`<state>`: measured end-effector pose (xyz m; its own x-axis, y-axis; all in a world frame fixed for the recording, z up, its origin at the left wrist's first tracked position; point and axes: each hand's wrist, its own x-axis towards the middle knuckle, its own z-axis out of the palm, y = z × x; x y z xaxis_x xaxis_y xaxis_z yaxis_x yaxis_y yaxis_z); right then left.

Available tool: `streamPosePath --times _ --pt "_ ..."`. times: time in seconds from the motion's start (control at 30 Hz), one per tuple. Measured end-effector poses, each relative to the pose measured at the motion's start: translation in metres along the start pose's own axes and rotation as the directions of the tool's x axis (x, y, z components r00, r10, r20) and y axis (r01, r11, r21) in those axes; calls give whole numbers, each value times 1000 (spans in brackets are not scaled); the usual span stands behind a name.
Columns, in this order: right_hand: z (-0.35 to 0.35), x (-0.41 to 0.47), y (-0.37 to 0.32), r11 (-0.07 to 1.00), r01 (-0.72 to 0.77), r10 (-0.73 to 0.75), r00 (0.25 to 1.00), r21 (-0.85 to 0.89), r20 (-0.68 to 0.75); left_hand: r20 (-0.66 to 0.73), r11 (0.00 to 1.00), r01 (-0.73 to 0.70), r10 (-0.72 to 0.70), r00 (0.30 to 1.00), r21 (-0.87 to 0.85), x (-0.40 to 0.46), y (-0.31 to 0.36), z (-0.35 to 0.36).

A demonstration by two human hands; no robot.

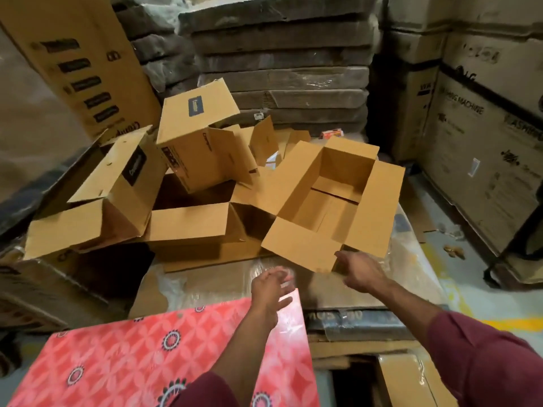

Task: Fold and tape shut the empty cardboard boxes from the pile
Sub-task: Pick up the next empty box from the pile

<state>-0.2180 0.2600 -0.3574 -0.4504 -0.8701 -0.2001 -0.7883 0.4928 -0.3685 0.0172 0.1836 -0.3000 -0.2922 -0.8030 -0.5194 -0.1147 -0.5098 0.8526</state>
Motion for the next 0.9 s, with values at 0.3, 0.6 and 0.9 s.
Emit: streamPosePath --times 0.3,0.6,0.9 --pt "35 152 39 895 119 -41 981 -430 187 -136 980 199 -199 971 -7 143 -15 61" --pt "26 168 38 876 85 -97 995 -475 0 -12 926 330 -338 941 -184 183 -22 62" --pt "-47 96 -41 892 -101 -56 942 -441 -330 124 953 65 -29 992 -297 129 53 36"
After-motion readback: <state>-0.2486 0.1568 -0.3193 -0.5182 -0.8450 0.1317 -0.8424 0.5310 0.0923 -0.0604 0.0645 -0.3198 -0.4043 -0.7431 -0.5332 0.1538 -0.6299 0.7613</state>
